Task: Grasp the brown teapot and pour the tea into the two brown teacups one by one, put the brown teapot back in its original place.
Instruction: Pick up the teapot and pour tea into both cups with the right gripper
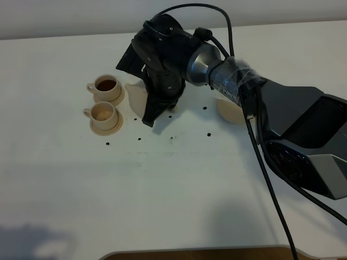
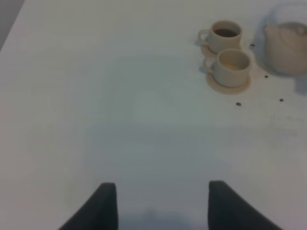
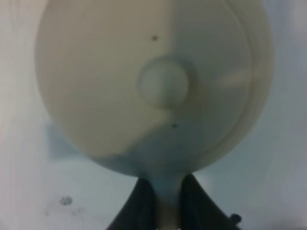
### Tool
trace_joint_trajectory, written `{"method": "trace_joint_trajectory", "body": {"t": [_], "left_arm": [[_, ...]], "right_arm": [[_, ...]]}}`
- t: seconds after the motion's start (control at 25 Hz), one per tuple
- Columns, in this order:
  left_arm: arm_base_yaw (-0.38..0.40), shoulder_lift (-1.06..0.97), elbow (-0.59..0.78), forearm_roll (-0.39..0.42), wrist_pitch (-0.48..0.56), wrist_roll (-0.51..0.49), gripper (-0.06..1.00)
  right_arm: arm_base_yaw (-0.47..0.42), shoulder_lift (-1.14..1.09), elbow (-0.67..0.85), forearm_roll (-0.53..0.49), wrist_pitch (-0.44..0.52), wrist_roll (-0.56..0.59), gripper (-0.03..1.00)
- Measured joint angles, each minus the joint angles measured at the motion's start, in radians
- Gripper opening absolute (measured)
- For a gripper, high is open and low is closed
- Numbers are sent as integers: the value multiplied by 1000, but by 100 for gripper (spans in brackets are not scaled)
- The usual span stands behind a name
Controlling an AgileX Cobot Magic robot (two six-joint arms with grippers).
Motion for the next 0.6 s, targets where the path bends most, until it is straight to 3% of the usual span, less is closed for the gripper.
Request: {"method": "trace_joint_trajectory", "body": {"t": [0.16, 0.4, 0.6], "left_arm": [[0, 0, 0, 0, 0, 0, 46], [0, 0, 0, 0, 0, 0, 46], [0, 0, 0, 0, 0, 0, 46]], "right_arm": [[22, -34, 0, -73, 2, 0, 12], [128, -61, 0, -291, 2, 14, 12], [200, -61, 0, -363, 1, 37, 12]]}}
